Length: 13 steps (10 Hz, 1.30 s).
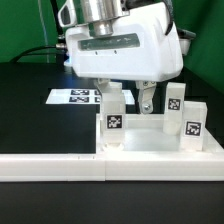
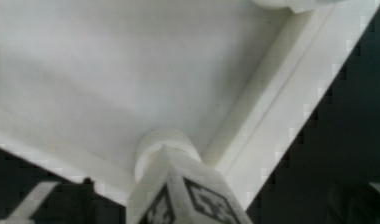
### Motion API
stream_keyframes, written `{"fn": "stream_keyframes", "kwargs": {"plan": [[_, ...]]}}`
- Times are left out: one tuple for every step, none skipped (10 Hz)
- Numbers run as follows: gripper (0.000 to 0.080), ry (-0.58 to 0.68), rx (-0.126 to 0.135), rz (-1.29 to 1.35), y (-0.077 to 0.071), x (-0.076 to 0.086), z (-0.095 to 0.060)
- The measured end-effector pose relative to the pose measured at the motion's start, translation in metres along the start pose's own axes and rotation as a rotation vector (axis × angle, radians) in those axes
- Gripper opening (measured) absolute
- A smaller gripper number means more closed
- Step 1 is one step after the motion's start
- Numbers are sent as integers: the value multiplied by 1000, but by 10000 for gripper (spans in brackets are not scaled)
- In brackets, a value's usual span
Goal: Assemble square table
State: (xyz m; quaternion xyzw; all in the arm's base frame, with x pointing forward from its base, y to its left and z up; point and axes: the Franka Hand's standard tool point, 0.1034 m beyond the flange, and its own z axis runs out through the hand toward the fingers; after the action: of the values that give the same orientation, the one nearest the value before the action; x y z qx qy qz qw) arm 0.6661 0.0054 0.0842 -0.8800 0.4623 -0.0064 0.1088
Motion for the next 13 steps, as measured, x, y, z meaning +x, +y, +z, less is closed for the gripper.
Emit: {"fn": "stream_keyframes", "kwargs": {"plan": [[649,1,-2,-70,0,0,0],[649,5,-16,-197,2,2,-1],[649,19,-66,-456,-1,9,-6],[649,18,-88,-629,-2,13,-4],[649,2,-102,-731,-2,13,0],[649,5,-98,-667,-3,13,0],[649,5,-100,-657,-2,13,0],[564,5,-100,-652,-2,13,0],[427,6,-99,-621,-2,12,0],[427,10,-101,-549,-1,13,0],[305,17,-103,-462,1,15,0],[304,21,-103,-396,1,16,0],[304,30,-95,-289,2,18,-1]]}}
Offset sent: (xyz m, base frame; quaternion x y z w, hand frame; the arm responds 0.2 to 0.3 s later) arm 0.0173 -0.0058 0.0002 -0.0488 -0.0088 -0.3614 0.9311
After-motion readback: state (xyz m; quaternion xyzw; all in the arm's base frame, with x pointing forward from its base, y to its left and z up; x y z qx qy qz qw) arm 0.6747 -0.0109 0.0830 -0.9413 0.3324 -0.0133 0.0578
